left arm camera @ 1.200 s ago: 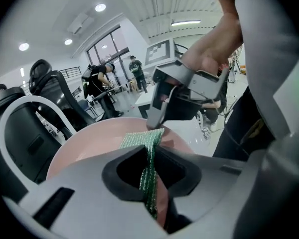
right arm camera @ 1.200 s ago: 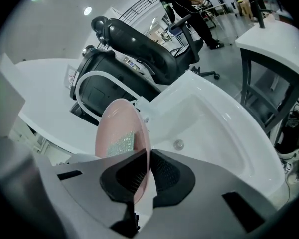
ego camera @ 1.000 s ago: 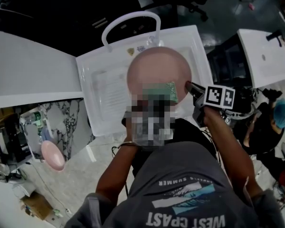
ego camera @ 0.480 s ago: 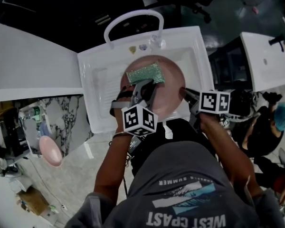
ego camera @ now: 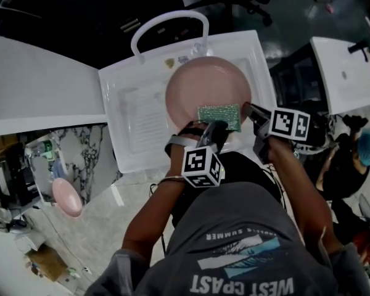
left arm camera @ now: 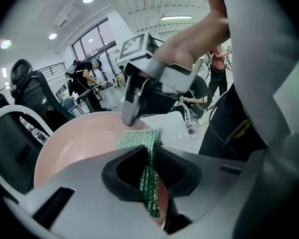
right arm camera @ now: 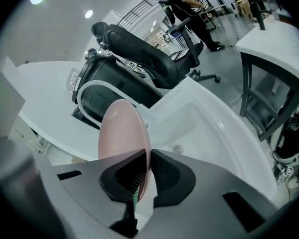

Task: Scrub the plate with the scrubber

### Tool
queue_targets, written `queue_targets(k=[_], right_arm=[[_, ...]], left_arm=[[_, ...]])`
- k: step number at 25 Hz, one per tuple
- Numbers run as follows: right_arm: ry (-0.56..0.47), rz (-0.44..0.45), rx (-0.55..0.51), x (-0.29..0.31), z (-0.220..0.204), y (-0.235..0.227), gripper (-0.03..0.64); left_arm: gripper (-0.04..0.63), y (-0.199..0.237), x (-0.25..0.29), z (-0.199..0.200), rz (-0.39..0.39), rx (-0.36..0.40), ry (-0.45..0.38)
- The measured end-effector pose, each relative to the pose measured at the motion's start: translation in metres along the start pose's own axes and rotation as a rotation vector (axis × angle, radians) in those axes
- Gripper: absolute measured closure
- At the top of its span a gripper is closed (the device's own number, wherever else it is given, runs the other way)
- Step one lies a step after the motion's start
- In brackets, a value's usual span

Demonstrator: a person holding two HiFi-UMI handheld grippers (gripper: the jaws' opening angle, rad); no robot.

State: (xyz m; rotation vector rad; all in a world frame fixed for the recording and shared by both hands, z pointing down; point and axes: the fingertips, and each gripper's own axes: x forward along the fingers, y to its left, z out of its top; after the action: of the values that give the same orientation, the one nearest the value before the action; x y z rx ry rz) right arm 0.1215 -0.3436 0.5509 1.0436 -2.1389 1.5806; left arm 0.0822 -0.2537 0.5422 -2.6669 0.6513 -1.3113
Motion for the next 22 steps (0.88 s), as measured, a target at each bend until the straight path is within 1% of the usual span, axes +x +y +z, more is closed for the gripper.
queue_targets(k=[4,7,12,14,16,19,22], right_arm=[[-0.013,-0.006,-0.014,-0.002,0.002,-0.003,0.571],[-0.009,-0.003,-0.013,-0.001,-0.004,-0.003,0.571],[0.029,0.009,-0.029,0.005,-0.016,0.003,0.569],[0.052,0.017,-0.038,0.008,-0.023,0.007,0.569],[0.078,0.028,-0.049,0.01,-0.033,0.014,0.568],[0.111,0.052,-0.045,0.013,-0.048,0.026,0.568],[0.101,0.068,-0.006,0.012,-0.05,0.03,0.563]], left_arm=[[0.54,-0.012,-0.009,-0.01,0.002,-0.029,0.015],[0.54,-0.009,-0.022,-0.031,0.035,-0.054,0.054],[0.54,0.03,-0.04,-0.065,0.154,-0.109,0.127],[0.54,0.05,-0.044,-0.071,0.203,-0.131,0.14],[0.54,0.068,-0.045,-0.069,0.235,-0.141,0.139],[0.54,0.083,-0.039,-0.059,0.241,-0.127,0.124],[0.538,0.077,-0.025,-0.045,0.185,-0.095,0.106]])
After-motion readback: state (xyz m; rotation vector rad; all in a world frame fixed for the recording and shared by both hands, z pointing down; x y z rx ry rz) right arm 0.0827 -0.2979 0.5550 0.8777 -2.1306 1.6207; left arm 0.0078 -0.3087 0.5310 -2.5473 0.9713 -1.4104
